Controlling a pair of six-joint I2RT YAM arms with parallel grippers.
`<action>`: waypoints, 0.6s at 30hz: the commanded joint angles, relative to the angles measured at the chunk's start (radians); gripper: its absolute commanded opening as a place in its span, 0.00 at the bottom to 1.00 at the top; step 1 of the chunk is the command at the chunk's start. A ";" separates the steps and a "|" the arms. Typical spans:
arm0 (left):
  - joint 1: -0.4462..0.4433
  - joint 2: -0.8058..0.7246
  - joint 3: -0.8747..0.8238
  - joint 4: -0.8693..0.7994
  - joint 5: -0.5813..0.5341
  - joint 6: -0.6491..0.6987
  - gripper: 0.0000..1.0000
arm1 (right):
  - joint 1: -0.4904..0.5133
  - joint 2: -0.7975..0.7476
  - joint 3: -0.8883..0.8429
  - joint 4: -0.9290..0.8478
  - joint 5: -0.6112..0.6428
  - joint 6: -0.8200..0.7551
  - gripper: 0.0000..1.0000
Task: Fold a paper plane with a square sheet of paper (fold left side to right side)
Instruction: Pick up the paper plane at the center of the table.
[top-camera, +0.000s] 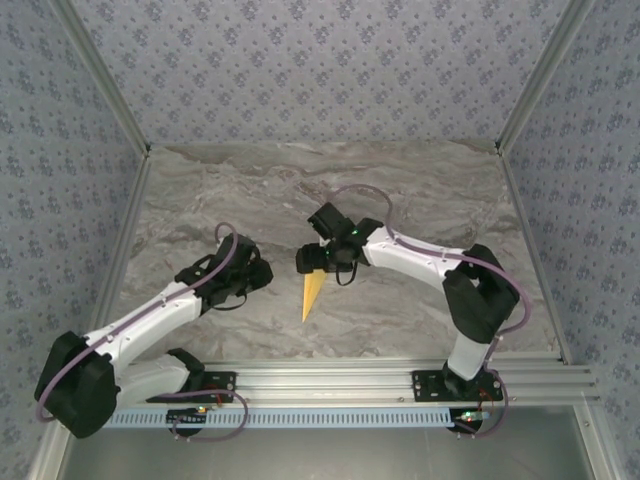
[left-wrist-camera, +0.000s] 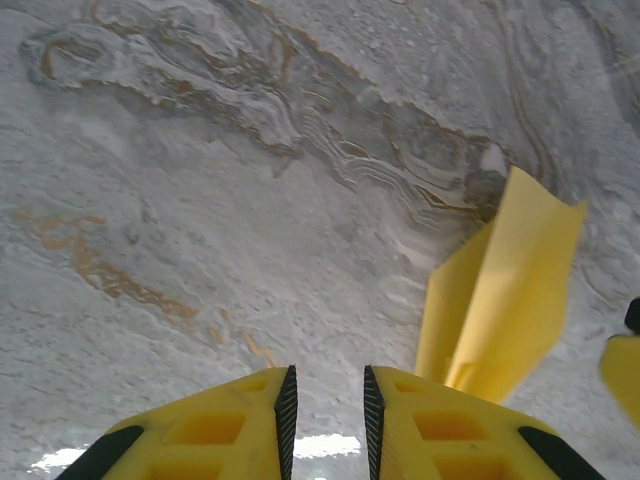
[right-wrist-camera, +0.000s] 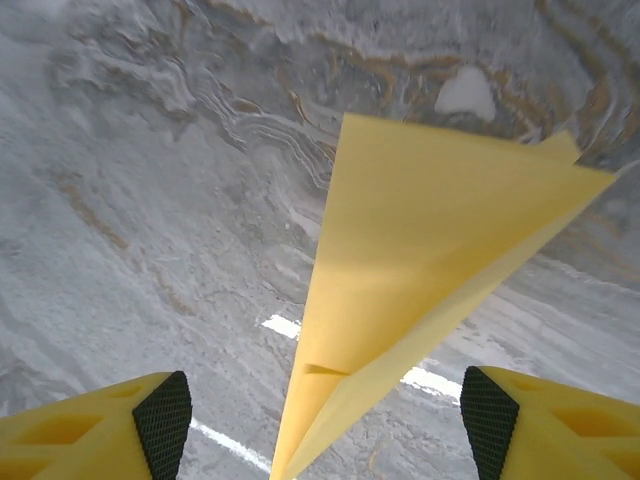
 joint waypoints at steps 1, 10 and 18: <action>0.004 0.016 0.034 -0.040 -0.039 0.021 0.26 | 0.019 0.061 0.024 -0.042 0.066 0.090 0.76; 0.005 0.010 0.012 -0.040 -0.039 0.010 0.26 | 0.031 0.109 0.016 -0.068 0.066 0.117 0.49; 0.004 0.013 0.011 -0.039 -0.043 0.007 0.26 | 0.034 -0.034 0.002 -0.091 0.061 0.095 0.05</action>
